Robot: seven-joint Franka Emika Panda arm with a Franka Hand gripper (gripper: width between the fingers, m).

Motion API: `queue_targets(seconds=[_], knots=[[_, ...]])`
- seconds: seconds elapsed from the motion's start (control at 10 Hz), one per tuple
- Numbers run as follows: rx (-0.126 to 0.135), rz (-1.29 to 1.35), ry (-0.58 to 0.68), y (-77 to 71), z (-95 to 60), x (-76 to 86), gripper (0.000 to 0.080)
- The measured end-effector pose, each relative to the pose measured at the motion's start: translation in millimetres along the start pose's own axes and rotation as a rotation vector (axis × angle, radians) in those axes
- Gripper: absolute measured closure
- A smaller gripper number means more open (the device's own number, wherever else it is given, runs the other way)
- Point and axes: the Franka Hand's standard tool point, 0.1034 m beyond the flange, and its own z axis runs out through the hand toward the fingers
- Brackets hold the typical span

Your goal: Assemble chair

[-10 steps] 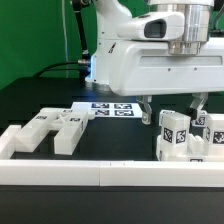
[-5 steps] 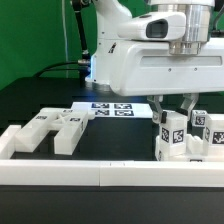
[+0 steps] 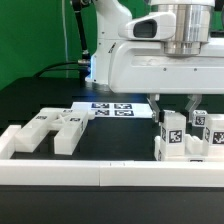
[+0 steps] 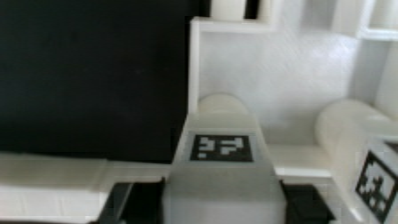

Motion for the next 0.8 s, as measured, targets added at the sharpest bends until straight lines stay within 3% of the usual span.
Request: queue_targets(seconds=[0.4,0.8], knots=[[0.003,0.365,0.010,-5.2,0.2,-0.7,0.0508],[0.033,0.750,0.013,-8.6,0.4,0.5,0.0508]])
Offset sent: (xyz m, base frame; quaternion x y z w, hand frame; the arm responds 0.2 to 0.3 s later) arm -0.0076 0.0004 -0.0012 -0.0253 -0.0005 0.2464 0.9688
